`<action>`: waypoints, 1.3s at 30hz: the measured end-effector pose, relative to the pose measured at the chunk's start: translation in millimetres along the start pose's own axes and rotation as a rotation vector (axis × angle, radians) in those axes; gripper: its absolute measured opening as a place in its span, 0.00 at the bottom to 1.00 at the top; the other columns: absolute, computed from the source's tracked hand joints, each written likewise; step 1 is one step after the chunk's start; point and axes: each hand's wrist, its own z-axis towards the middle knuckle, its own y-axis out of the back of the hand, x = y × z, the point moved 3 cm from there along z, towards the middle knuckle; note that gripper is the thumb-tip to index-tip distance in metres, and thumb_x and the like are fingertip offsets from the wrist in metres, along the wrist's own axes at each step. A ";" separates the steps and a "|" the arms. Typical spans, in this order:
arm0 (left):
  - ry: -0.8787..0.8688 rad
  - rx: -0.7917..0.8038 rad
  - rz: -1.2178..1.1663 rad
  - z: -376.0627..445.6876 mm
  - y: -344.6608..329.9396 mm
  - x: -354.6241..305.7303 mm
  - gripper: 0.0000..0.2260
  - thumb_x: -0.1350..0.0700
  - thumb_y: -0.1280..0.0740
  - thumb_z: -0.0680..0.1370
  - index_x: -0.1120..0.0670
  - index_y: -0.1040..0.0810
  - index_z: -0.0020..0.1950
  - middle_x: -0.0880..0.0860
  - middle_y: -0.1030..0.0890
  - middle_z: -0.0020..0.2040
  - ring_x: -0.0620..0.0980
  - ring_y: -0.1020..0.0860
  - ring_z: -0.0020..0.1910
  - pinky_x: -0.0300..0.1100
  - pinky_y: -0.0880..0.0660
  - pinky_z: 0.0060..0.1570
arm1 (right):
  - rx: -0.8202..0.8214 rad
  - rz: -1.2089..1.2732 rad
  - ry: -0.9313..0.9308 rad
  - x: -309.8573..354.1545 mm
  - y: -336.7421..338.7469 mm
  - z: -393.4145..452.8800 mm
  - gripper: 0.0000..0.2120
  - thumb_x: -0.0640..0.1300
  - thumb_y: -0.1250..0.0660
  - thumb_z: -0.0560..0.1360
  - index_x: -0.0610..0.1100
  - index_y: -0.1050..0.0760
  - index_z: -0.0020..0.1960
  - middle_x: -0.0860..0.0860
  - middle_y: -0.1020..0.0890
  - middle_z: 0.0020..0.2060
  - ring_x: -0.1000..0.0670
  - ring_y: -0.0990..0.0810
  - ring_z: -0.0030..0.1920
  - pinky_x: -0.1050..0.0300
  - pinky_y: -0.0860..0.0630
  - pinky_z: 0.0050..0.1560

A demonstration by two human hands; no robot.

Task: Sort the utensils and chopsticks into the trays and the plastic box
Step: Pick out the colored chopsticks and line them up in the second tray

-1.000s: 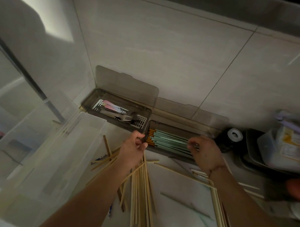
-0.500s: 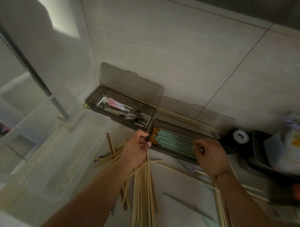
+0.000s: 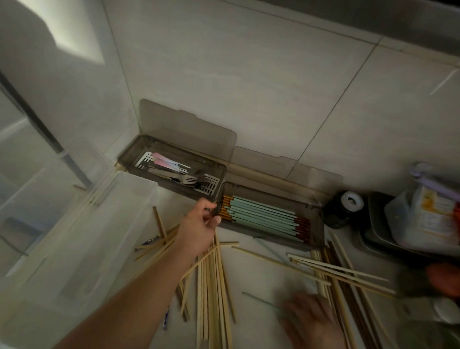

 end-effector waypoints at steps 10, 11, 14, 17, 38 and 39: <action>0.011 0.021 0.002 1.6 -0.8 1.5 0.12 0.55 0.33 0.78 0.39 0.31 0.52 0.41 0.23 0.47 0.42 0.23 0.49 0.34 0.30 0.42 | -0.075 0.114 -0.100 27.4 39.0 34.1 0.07 0.43 0.32 0.72 0.51 0.17 0.46 0.54 0.17 0.39 0.49 0.17 0.35 0.61 0.23 0.31; 0.011 0.026 0.001 1.8 -0.9 2.1 0.12 0.55 0.33 0.78 0.39 0.31 0.53 0.41 0.23 0.47 0.42 0.23 0.50 0.35 0.29 0.43 | -0.081 0.144 -0.112 24.5 42.6 42.8 0.09 0.39 0.30 0.71 0.50 0.18 0.48 0.53 0.17 0.41 0.50 0.17 0.37 0.60 0.22 0.32; 0.013 0.035 -0.008 1.6 0.0 2.3 0.12 0.55 0.33 0.78 0.39 0.31 0.53 0.41 0.23 0.47 0.42 0.23 0.51 0.35 0.29 0.44 | -0.091 0.235 -0.099 16.0 52.9 78.9 0.14 0.30 0.31 0.71 0.45 0.19 0.52 0.50 0.17 0.47 0.49 0.18 0.45 0.61 0.23 0.47; 0.023 0.037 -0.020 1.1 -0.2 2.5 0.11 0.55 0.33 0.78 0.39 0.31 0.53 0.40 0.24 0.47 0.41 0.24 0.51 0.36 0.29 0.45 | -0.111 0.232 -0.081 8.6 58.4 123.6 0.10 0.31 0.33 0.73 0.41 0.18 0.50 0.46 0.18 0.47 0.46 0.19 0.46 0.60 0.26 0.50; 0.044 0.032 -0.031 1.9 0.7 2.7 0.13 0.54 0.33 0.77 0.35 0.31 0.49 0.39 0.23 0.46 0.37 0.24 0.48 0.33 0.30 0.40 | -0.123 0.171 -0.047 -12.5 38.5 159.7 0.05 0.37 0.28 0.71 0.46 0.20 0.42 0.51 0.19 0.41 0.50 0.24 0.45 0.58 0.26 0.45; 0.047 0.037 -0.030 2.3 0.7 2.5 0.13 0.55 0.33 0.77 0.36 0.31 0.50 0.39 0.24 0.46 0.38 0.24 0.49 0.33 0.30 0.40 | -0.182 0.175 -0.053 -12.4 43.9 142.1 0.03 0.39 0.29 0.71 0.46 0.20 0.42 0.51 0.19 0.41 0.51 0.25 0.44 0.58 0.26 0.44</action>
